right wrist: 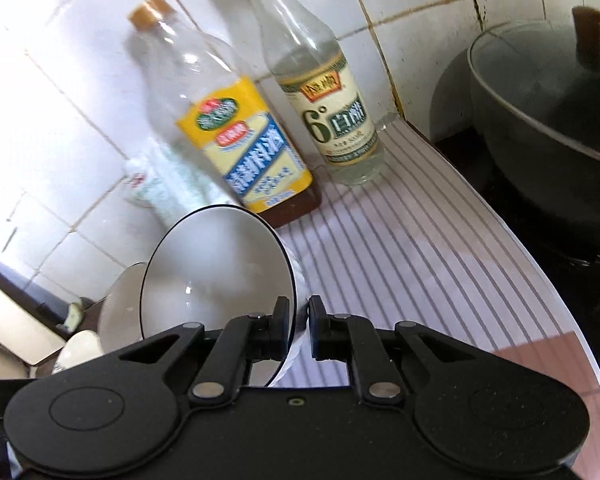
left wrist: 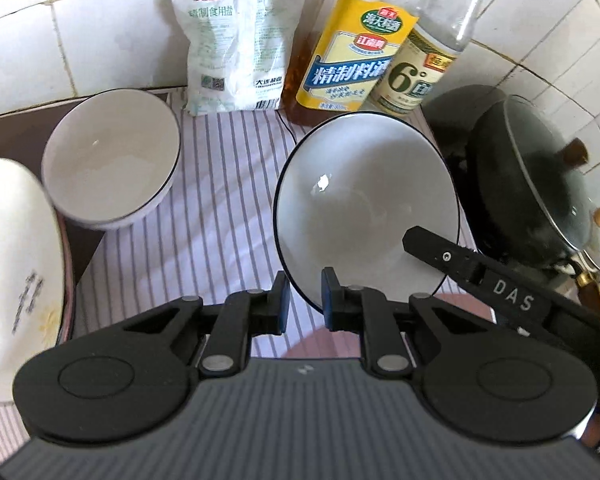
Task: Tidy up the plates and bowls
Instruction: 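Lift the second bowl and lower it into the first bowl, open left tool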
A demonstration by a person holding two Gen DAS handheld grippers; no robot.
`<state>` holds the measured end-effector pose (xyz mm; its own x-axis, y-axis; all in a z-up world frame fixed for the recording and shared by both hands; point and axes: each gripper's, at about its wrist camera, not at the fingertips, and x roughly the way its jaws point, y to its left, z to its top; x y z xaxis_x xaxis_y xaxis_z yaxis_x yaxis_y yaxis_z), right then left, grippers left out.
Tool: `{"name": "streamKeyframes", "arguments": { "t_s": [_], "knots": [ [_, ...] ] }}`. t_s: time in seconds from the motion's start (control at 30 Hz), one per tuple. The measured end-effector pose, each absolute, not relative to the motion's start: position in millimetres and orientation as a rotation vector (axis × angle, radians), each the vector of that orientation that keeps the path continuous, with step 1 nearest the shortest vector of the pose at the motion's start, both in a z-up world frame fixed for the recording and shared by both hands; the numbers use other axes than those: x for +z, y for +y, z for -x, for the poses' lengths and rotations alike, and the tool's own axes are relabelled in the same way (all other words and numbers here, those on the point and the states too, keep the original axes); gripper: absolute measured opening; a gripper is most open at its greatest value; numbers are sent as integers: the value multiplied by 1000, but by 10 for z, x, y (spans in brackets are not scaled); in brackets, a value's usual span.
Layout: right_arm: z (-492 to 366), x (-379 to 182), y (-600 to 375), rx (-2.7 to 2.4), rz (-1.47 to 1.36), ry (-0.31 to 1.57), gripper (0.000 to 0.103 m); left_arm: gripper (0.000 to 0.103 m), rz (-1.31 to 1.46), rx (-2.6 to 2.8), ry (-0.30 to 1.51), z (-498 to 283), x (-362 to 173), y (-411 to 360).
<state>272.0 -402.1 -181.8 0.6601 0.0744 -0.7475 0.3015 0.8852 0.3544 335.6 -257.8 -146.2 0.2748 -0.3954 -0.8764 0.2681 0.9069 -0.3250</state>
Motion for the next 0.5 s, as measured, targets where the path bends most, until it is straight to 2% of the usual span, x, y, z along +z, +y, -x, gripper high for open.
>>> {"name": "streamKeyframes", "arguments": {
  "t_s": [0.13,0.23,0.5],
  "knots": [
    [-2537,-1675,-3925,-124,-498,855,14,14,72,-443,1204,-3155,-1294,-2500],
    [-2433,-1618,-3863,-98,-543,894,14,14,137,-433,1238,-3081,-1273,-2280],
    [-2283,-1656,-3442,6,-539,965,15,15,146,-347,1248,-2724,-1187,-1800]
  ]
}}
